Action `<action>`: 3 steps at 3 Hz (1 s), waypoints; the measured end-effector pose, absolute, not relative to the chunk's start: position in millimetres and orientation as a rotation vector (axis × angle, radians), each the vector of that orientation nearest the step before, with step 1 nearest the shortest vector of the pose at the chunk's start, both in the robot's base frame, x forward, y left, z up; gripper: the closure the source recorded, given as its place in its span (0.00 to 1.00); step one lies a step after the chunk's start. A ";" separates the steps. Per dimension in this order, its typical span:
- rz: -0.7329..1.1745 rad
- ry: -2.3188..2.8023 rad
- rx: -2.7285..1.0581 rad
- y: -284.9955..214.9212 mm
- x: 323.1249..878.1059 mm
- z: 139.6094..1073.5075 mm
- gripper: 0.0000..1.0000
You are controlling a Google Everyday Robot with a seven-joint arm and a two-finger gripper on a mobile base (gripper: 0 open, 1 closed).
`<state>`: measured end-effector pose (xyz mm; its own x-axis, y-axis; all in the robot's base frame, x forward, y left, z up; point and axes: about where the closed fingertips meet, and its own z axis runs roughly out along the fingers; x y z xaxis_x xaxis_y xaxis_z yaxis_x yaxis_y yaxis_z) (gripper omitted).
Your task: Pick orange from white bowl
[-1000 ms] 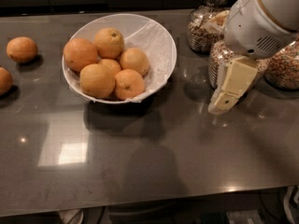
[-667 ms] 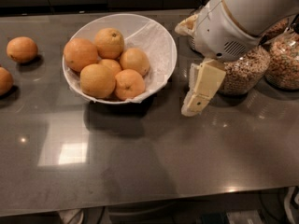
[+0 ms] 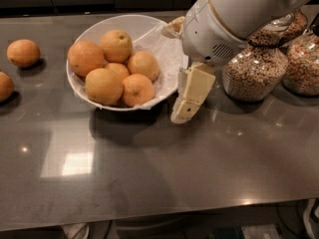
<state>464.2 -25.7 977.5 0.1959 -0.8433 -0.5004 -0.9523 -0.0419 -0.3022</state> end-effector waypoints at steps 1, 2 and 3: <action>0.284 1.640 -1.893 -17.3 467.0 970.2 0.00; 0.354 1.583 -1.872 6.7 476.1 959.4 0.00; 0.456 1.525 -1.878 46.0 492.6 943.2 0.00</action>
Offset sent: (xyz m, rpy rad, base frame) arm 0.0265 0.0580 -0.0333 0.1948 0.0153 0.0834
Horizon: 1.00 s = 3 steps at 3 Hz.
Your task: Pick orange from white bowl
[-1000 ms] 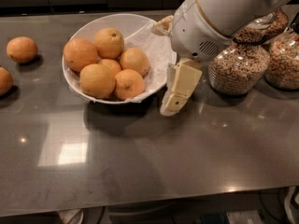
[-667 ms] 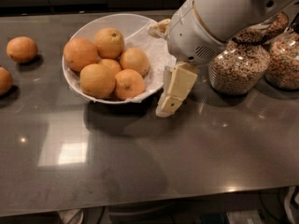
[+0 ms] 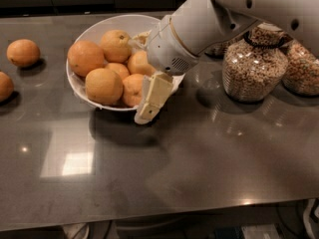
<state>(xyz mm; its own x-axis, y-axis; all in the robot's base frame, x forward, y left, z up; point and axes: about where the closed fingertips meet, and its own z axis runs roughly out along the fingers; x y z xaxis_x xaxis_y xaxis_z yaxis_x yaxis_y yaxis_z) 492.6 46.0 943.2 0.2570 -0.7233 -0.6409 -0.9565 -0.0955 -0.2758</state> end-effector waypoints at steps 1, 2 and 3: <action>0.462 1.468 -1.887 66.1 514.3 944.0 0.00; 0.463 1.468 -1.887 66.2 514.3 944.0 0.00; 0.473 1.445 -1.886 70.7 515.3 944.5 0.00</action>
Offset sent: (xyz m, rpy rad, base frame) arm 0.0420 0.0341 0.0010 0.0398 -0.0457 0.0548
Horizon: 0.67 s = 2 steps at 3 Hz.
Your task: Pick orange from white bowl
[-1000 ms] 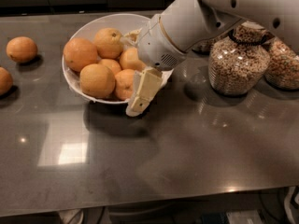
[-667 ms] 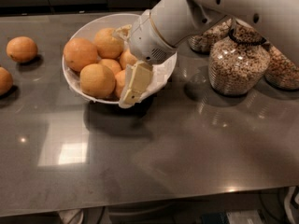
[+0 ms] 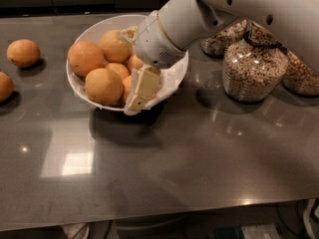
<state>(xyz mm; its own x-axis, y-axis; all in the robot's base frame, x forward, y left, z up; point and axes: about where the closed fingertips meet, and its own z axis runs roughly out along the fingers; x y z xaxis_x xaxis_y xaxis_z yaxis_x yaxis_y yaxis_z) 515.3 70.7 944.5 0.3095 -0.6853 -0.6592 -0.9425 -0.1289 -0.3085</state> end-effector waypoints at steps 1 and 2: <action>0.490 1.401 -1.889 81.5 521.7 945.3 0.00; 0.500 1.374 -1.894 89.4 527.5 946.0 0.00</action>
Offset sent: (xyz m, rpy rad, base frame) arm 0.0222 0.0242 0.0007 0.0551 -0.0229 0.0627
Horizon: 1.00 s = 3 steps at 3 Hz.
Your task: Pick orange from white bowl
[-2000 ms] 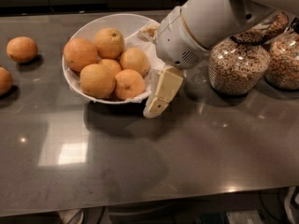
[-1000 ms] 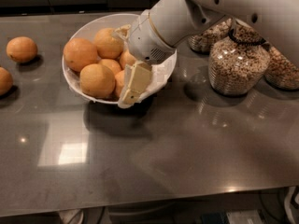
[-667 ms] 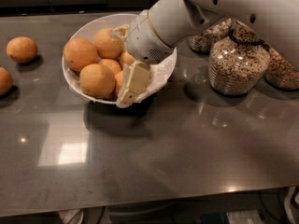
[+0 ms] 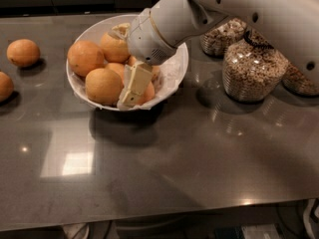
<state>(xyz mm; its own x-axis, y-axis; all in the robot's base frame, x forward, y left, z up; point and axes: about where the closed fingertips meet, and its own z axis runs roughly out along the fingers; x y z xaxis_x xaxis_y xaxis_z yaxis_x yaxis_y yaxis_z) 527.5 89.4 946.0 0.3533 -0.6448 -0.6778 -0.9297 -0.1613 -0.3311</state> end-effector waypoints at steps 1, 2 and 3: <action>0.501 1.361 -1.897 93.7 530.9 947.5 0.09; 0.501 1.362 -1.897 93.6 530.8 947.5 0.15; 0.486 1.377 -1.886 90.2 528.7 948.5 0.22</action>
Offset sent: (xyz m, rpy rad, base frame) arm 0.0062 0.0019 0.0044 0.0069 -0.0168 -0.0050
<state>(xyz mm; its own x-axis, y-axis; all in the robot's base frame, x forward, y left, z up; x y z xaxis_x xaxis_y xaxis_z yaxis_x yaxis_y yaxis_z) 528.7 90.2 948.5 0.3528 -0.6486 -0.6744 -0.9283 -0.1520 -0.3393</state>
